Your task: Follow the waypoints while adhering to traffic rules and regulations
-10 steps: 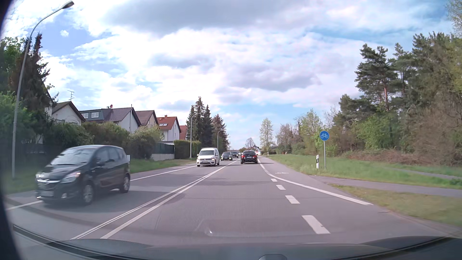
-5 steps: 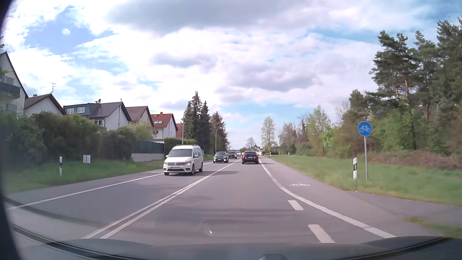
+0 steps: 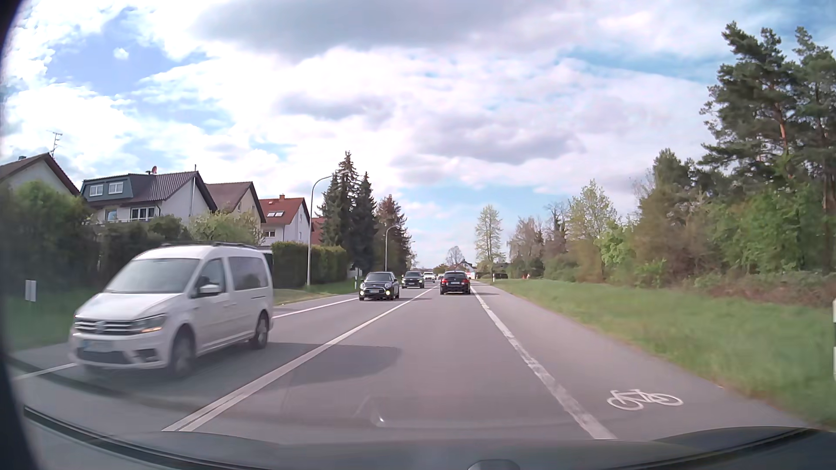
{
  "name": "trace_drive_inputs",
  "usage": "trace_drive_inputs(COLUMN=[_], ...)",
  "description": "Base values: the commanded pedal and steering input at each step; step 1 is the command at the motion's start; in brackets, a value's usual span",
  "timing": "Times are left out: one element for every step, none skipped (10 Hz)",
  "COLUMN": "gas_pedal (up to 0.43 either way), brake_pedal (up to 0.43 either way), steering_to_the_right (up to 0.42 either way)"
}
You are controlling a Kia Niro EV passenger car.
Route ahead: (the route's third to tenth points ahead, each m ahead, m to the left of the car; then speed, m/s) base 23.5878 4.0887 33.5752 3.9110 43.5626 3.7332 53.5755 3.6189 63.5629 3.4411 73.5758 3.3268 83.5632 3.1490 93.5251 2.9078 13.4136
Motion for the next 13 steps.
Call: trace_drive_inputs(gas_pedal=[0.157,0.157,0.157,0.157,0.157,0.157,0.157,0.157,0.15,0.15,0.15,0.15,0.15], brake_pedal=[0.0,0.0,0.0,0.0,0.0,0.0,0.0,0.0,0.0,0.0,0.0,0.0,0.0], steering_to_the_right=[0.0,0.0,0.0,0.001,0.003,0.003,0.003,0.003,0.003,0.003,0.003,0.002,0.002])
